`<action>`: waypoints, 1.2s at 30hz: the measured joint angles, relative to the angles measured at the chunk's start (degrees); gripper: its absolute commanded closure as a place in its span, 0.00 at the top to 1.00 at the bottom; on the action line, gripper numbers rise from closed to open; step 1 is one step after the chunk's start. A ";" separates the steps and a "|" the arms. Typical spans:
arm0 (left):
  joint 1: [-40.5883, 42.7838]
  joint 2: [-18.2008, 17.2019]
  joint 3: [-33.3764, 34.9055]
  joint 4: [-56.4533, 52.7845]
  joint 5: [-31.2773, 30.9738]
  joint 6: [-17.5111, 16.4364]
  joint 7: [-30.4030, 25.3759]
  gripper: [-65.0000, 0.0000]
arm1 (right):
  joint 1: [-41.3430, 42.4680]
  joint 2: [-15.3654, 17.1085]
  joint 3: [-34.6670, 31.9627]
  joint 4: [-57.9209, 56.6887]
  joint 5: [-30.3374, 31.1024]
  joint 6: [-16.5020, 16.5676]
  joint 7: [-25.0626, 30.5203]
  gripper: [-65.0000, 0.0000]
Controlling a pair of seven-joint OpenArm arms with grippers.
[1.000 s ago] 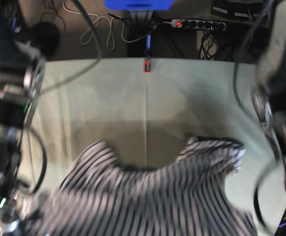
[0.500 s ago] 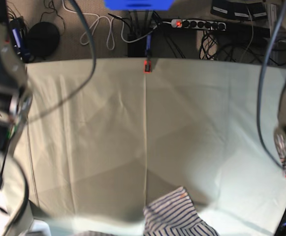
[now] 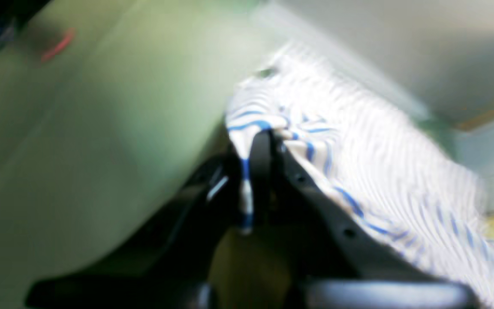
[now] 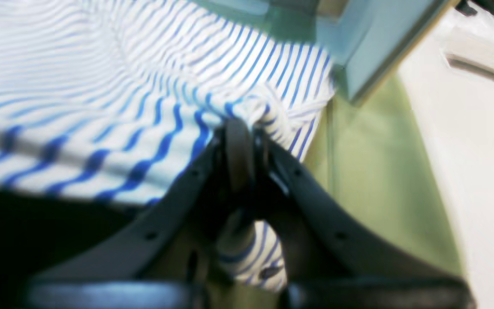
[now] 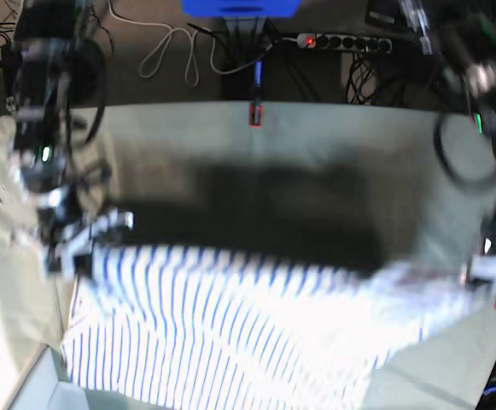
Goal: Layout the t-shirt on the table in an organized manner, then fold the t-shirt properly
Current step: 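Lay the shirt flat on the table and release both grippers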
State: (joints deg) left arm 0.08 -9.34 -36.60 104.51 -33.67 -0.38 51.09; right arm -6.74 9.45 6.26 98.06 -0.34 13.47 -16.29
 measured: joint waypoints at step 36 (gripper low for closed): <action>18.60 13.03 -24.39 -1.33 0.00 -16.37 -0.11 0.00 | -14.16 -2.69 11.61 4.02 -0.33 3.96 1.38 0.55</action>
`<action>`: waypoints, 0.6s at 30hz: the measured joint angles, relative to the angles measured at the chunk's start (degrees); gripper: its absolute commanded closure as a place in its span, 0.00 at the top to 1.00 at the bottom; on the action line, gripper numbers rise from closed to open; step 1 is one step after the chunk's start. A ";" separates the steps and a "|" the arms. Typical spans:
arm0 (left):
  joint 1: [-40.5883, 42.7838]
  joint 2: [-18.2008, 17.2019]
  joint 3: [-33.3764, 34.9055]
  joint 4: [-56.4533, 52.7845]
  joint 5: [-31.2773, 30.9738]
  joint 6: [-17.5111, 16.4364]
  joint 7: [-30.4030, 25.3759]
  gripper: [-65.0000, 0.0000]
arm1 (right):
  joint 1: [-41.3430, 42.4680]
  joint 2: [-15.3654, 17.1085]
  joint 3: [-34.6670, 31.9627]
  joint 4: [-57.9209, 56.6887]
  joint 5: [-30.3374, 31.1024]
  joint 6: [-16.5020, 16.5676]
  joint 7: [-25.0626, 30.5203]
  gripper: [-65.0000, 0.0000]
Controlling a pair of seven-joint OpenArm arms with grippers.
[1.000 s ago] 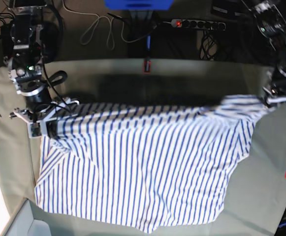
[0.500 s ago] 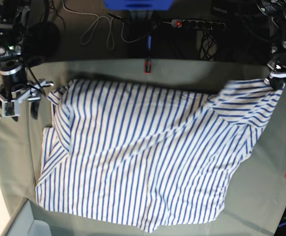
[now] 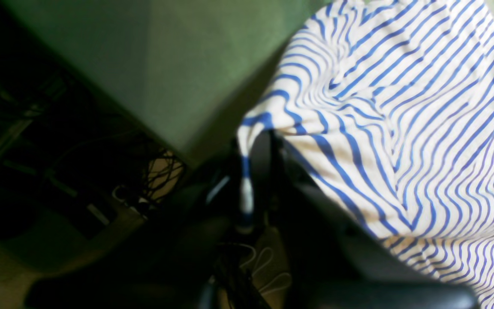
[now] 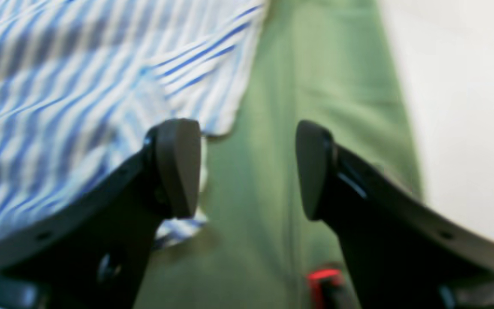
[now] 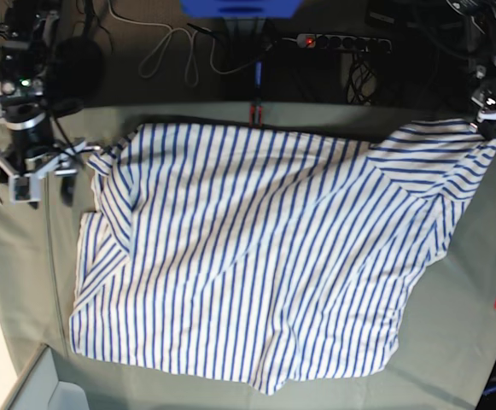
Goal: Layout the t-shirt on the table in an organized manner, then fold the t-shirt properly
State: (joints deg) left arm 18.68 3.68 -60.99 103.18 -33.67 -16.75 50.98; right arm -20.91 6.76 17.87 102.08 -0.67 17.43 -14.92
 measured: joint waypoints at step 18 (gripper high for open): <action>-6.88 -3.04 0.28 -5.11 0.87 0.17 1.09 0.00 | 11.67 -2.34 -7.15 -25.51 0.46 0.28 -4.55 0.51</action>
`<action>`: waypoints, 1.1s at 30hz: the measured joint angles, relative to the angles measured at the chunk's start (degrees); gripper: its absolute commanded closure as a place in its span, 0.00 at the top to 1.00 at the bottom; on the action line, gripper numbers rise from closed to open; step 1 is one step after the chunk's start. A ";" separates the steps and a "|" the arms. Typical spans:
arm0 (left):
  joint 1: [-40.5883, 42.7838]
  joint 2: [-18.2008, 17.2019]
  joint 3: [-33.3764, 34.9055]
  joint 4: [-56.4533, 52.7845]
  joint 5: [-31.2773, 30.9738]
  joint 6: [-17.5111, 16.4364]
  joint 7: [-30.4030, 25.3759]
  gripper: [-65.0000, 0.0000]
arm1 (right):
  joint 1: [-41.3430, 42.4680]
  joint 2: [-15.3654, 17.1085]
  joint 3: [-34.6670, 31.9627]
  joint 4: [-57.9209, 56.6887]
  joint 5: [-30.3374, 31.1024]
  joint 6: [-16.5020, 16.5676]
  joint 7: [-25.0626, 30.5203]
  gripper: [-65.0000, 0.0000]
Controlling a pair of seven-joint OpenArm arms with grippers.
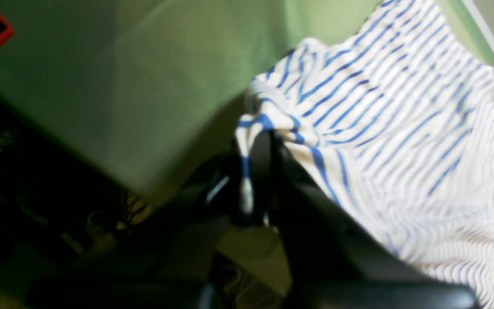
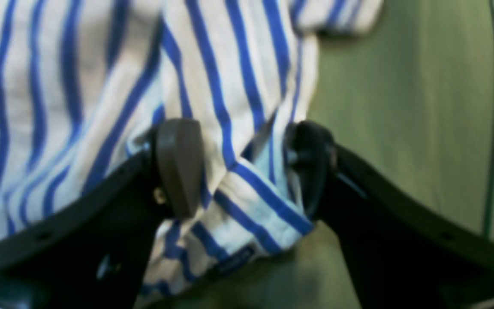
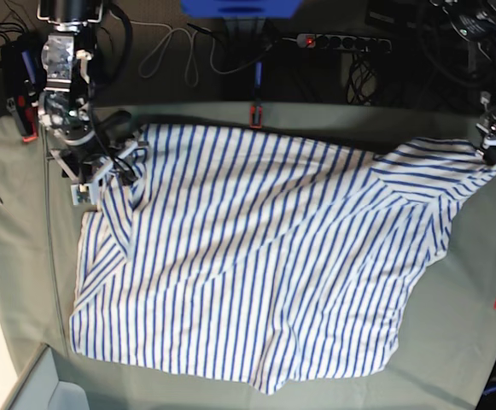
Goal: Layout the t-shirt on the table in an organized manner, then fold the t-shirt properly
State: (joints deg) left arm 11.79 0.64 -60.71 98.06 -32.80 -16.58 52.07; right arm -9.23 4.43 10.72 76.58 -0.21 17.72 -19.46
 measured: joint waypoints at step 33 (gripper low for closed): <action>-28.46 -17.53 4.33 -9.05 1.73 0.22 -0.96 0.01 | -16.28 -7.23 -12.52 30.36 -1.09 16.33 -1.70 0.00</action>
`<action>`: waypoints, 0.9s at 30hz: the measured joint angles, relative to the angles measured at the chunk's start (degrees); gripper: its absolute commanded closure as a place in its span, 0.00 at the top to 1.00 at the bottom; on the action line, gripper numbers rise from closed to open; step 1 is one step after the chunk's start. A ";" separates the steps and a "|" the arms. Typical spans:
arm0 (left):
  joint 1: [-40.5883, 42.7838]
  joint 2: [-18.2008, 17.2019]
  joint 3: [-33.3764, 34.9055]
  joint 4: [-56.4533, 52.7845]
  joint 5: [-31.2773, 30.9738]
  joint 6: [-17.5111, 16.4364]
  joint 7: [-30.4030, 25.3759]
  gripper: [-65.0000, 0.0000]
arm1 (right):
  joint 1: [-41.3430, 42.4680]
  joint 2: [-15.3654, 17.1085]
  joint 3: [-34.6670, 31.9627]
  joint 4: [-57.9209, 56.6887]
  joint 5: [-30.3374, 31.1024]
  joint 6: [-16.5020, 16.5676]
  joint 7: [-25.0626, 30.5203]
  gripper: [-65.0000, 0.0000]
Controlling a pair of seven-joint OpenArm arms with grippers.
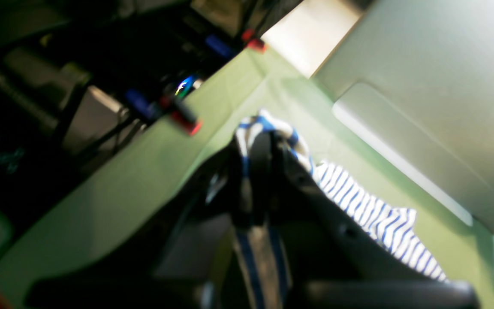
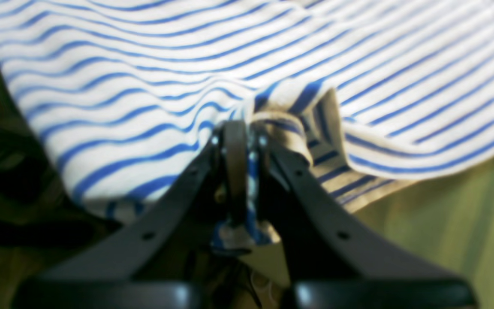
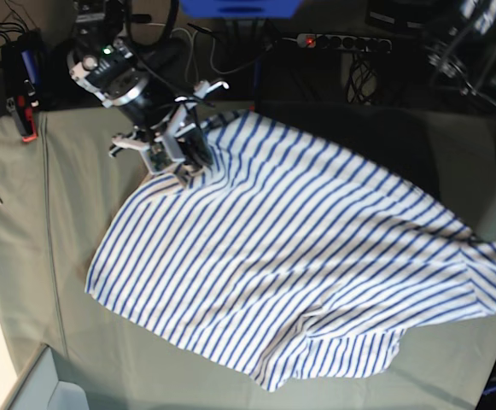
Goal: Layout the t-shirt on the table in an organized manner, then fold the t-shirt properly
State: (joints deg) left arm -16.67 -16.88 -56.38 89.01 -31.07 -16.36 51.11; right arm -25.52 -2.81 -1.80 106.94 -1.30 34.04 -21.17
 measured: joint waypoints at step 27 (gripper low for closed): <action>-5.20 -4.94 6.32 -27.06 0.68 0.96 -6.56 0.65 | 6.60 4.13 -5.14 0.33 -0.11 0.20 -10.36 0.59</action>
State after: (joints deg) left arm -21.87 -21.82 -50.06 61.95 -30.39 -15.40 44.56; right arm -18.92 1.32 -6.94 107.26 -1.41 34.24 -31.53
